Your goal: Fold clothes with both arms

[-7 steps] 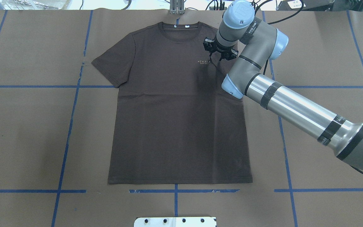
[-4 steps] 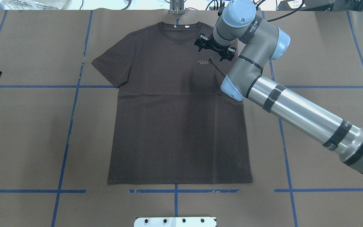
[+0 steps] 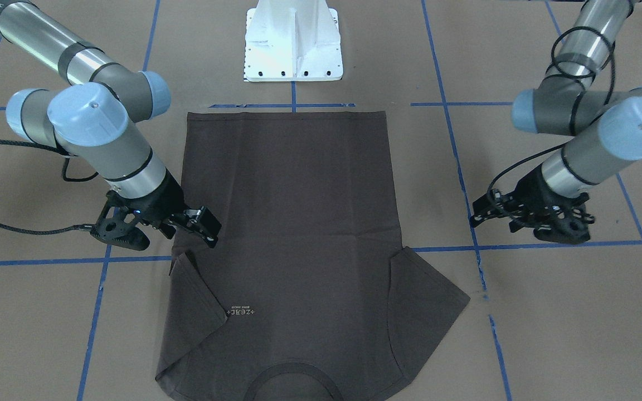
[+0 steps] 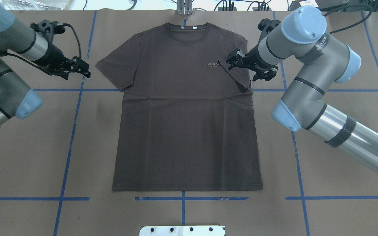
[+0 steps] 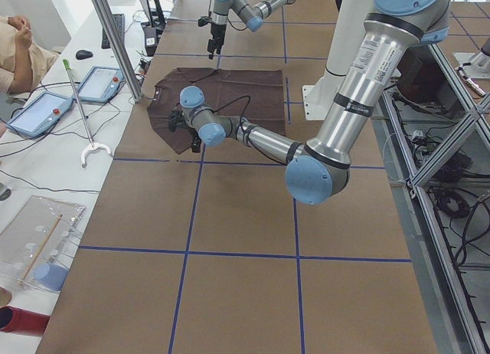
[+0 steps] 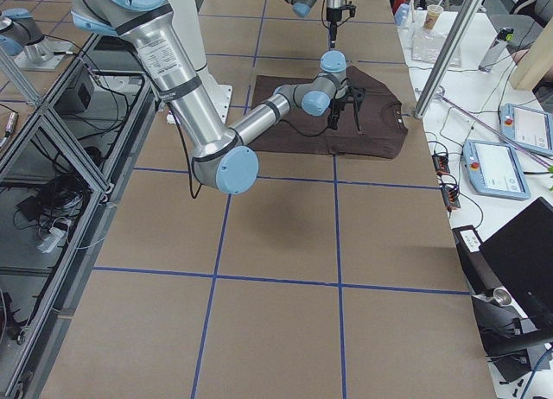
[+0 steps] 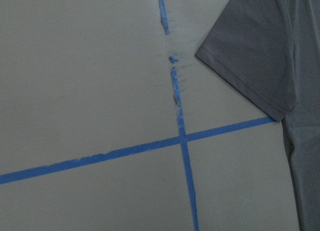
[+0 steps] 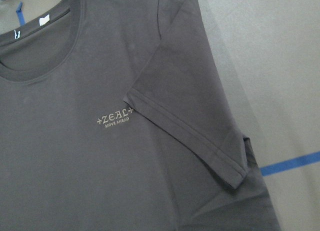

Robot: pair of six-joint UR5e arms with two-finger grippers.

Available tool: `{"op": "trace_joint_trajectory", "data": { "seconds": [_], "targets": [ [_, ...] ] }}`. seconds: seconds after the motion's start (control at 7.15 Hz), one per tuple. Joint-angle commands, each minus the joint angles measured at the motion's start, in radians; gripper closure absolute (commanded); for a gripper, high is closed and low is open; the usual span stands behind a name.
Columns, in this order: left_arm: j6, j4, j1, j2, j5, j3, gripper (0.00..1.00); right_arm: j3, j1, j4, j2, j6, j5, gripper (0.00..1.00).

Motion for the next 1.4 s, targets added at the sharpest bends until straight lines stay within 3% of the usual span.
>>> {"op": "trace_joint_trajectory", "data": {
  "seconds": [0.0,0.14,0.7,0.98,1.12,1.26],
  "targets": [
    [-0.030,-0.021,0.029,-0.114,0.087,0.166,0.11,0.085,0.001,-0.005,-0.073,0.000,0.002,0.00],
    [-0.040,-0.023,0.051,-0.144,0.246,0.206,0.14,0.085,0.001,-0.007,-0.076,0.000,-0.004,0.00],
    [-0.037,-0.125,0.057,-0.191,0.266,0.339,0.29,0.078,-0.002,-0.007,-0.076,0.000,-0.013,0.00],
    [-0.041,-0.128,0.057,-0.200,0.269,0.347,0.34,0.078,-0.003,-0.007,-0.076,0.000,-0.015,0.00],
    [-0.039,-0.130,0.057,-0.200,0.269,0.352,0.39,0.078,-0.005,-0.007,-0.076,0.000,-0.016,0.00],
    [-0.041,-0.131,0.057,-0.200,0.266,0.353,0.56,0.079,-0.005,-0.007,-0.076,0.001,-0.016,0.00]
  ]
}}
